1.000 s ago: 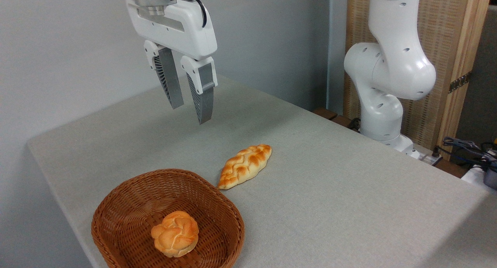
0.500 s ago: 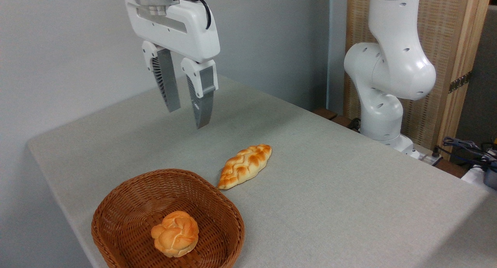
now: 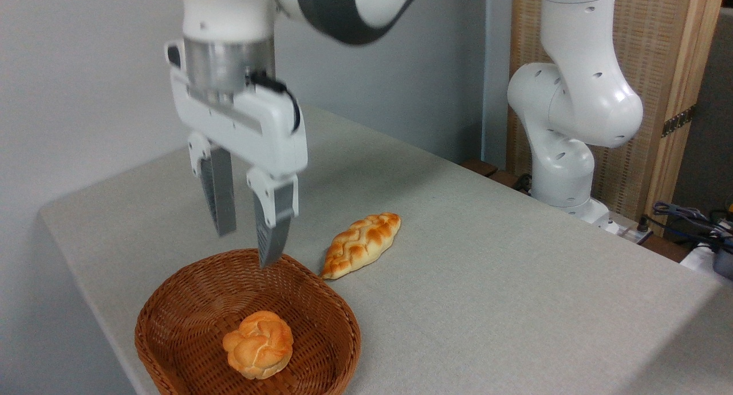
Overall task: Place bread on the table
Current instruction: 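Lower the open gripper into the basket over the round bun, then close the gripper on the round bun and lift it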
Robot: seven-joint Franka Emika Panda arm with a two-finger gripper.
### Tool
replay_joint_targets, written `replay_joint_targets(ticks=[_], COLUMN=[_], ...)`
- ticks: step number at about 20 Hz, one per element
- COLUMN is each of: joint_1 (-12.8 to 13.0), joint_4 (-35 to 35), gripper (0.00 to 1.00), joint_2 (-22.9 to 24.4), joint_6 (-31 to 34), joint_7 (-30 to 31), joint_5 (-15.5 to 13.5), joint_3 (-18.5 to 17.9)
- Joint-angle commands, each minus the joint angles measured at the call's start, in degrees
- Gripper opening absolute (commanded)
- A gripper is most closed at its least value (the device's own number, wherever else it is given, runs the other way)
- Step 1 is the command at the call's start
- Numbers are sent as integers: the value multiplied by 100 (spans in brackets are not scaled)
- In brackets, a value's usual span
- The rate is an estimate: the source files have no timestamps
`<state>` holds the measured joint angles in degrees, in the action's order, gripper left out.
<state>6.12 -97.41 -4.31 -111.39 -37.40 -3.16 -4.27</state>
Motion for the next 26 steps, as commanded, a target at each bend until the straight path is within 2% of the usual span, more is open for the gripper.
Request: replay_joint_targets(ticks=[1, 2, 3, 9, 12, 16, 17, 20, 21, 23, 26], joint_1=[152, 196, 205, 302, 311, 319, 319, 319, 319, 319, 311], joint_4=[-112, -112, -129, -639, -657, -657, -657, -665, -657, -665, -657], gripper=[100, 100, 100, 100, 100, 100, 91, 41, 34, 27, 24], joint_2=[-342, -439, -509, -676, -791, -923, -940, -1002, -1002, -1002, -1002], joint_6=[-155, -181, -356, -1262, -1315, -1412, -1429, -1631, -1667, -1667, -1667], joint_7=[-75, -75, -66, -75, -83, -84, -84, -84, -75, -83, -83], joint_5=[551, 806, 921, 984, 993, 1177, 1273, 1380, 1380, 1388, 1380], joint_3=[-65, -65, -65, -65, -65, -30, -30, -21, -21, -21, -21])
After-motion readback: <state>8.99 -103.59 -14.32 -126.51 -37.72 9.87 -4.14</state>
